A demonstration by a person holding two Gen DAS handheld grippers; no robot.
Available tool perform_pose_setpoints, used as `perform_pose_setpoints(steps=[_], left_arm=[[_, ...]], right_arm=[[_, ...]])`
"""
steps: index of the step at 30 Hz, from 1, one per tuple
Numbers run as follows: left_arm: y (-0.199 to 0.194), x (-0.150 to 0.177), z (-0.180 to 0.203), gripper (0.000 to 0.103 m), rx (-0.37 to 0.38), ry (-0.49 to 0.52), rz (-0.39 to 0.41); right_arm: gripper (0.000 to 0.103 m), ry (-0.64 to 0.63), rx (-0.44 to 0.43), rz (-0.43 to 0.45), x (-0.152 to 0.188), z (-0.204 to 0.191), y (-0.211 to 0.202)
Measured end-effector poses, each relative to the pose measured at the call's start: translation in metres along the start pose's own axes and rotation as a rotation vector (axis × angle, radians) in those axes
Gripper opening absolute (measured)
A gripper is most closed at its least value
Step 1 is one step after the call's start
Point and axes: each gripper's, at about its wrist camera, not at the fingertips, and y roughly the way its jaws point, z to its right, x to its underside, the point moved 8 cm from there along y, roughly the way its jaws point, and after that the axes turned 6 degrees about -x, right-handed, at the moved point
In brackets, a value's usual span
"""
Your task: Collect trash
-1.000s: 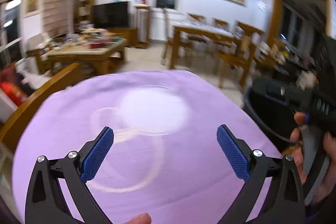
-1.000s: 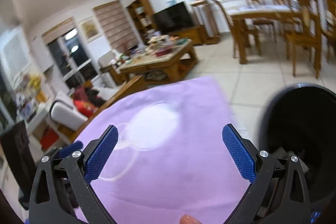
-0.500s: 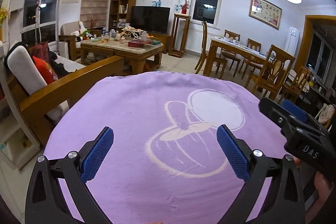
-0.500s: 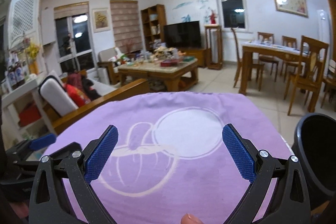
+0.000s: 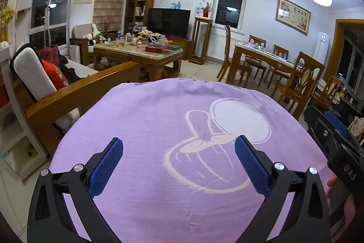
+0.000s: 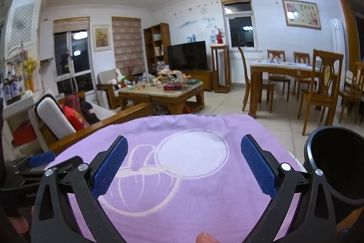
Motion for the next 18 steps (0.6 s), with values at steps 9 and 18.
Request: perform_pose_setpoints(steps=[9, 18], left_arm=[[-0.0022, -0.0018, 0.0018, 0.098, -0.039, 0.025, 0.014], [-0.0049, -0.0036, 0.0004, 0.098, -0.04, 0.023, 0.022]], right_arm=[[0.098, 0.021, -0.024, -0.007, 0.0033, 0.0025, -0.0022], [0.098, 0.025, -0.028, -0.01, 0.0031, 0.0012, -0.0025]])
